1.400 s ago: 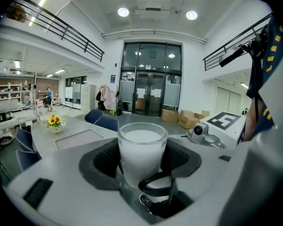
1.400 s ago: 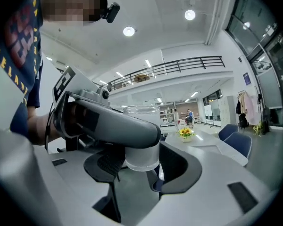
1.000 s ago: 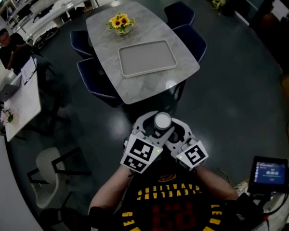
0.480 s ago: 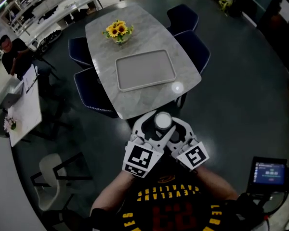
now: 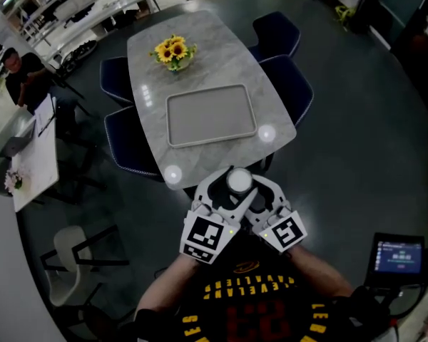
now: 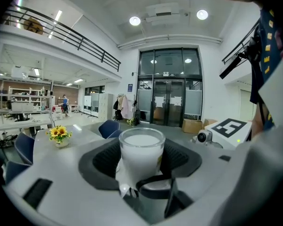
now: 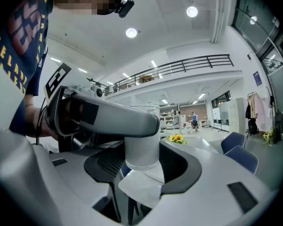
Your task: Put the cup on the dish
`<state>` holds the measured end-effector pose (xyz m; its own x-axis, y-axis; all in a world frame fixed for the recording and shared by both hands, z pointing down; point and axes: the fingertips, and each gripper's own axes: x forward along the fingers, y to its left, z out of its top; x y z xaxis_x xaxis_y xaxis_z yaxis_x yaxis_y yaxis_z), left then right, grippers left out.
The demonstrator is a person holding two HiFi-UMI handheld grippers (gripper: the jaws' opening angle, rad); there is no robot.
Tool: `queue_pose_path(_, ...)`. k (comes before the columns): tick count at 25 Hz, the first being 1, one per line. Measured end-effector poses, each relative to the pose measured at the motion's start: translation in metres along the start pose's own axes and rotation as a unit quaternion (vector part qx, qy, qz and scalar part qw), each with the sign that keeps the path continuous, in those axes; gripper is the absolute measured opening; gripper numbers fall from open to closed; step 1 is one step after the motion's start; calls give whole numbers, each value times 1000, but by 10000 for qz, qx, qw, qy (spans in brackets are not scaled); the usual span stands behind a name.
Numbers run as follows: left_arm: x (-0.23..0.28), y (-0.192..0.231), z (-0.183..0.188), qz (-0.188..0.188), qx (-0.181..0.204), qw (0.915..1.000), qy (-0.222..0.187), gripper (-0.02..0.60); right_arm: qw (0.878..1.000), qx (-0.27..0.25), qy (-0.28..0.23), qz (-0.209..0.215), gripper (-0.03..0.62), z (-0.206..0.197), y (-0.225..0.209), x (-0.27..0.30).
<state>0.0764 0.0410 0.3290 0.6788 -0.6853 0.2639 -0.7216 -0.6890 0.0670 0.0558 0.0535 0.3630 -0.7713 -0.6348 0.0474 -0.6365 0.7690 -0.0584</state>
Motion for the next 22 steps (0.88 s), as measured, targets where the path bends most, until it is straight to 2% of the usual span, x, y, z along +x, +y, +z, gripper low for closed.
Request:
queue_pose_path(10,14,8,-7,247,-141,9996,57,266,9995,-11,138,266,233,-10,-12,5)
queue_pose_path(22,7,24,-11,241,-246,9994,96,266,9989,-33,378,265,233,-14,-6,21)
